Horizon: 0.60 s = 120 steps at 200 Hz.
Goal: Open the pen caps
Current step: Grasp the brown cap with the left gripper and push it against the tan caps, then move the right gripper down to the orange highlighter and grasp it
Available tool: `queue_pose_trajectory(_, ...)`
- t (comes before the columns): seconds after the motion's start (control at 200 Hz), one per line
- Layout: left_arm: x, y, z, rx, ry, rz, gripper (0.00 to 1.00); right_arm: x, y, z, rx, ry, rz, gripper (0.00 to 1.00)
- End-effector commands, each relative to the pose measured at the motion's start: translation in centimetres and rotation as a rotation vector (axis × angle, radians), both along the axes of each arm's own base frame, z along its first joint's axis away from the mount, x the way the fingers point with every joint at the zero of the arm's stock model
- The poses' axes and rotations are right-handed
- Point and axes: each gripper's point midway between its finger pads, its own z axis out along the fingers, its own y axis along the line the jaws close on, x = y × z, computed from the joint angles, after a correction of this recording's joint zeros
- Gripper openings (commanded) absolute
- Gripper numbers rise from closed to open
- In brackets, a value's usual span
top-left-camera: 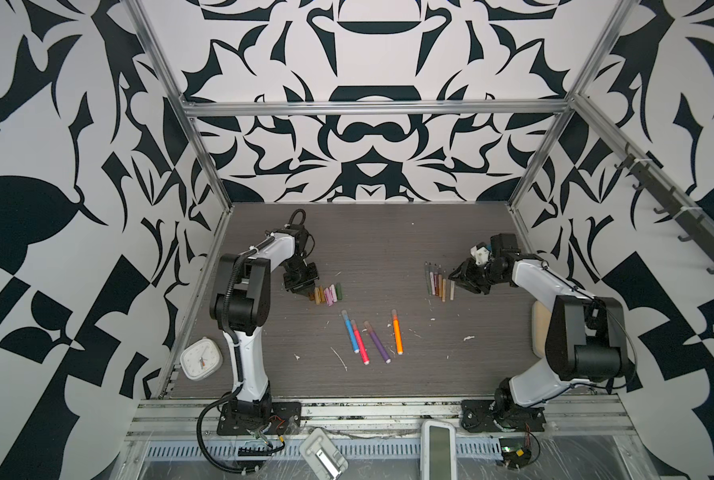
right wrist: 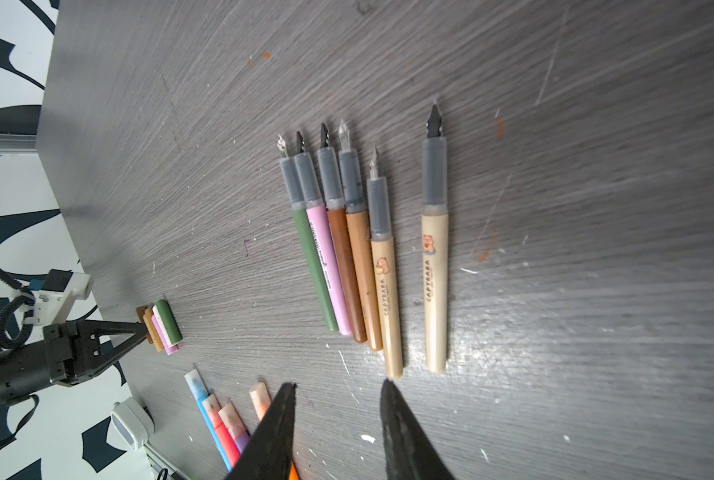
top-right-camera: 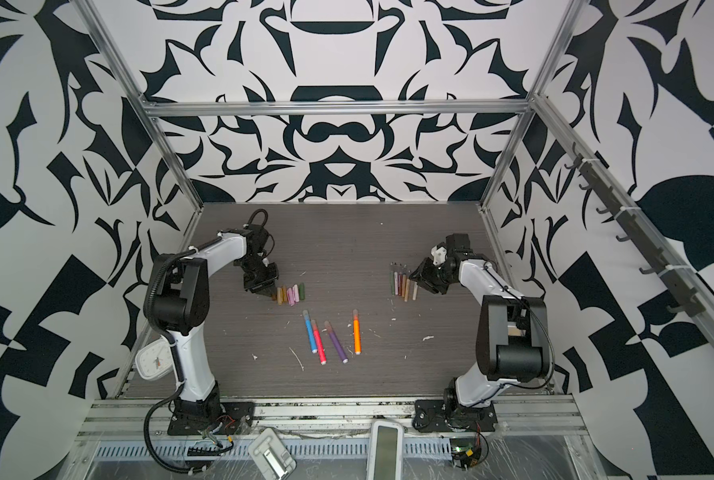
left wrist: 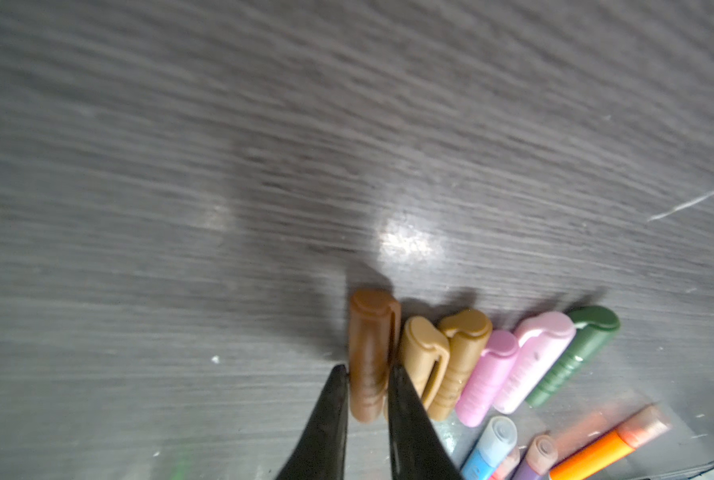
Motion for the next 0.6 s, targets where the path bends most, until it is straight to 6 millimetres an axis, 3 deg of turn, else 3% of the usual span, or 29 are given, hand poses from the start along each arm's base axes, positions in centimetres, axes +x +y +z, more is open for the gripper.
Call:
queue_pose_trajectory(0.0,-0.9,0.0,0.7,-0.007,0.028,0.006,0.23,0.7,0.0,1.2,0.015,-0.025,-0.001,0.37)
queue_pose_trajectory(0.345,-0.9,-0.1,2.4,-0.019,-0.009,0.024,0.26,0.5,-0.7,1.8,-0.060,-0.041,0.006,0.36)
queue_pose_trajectory(0.595,-0.8,-0.2,4.7,-0.038,-0.052,0.040,0.27,0.1,1.2,2.4,-0.109,-0.073,0.068,0.36)
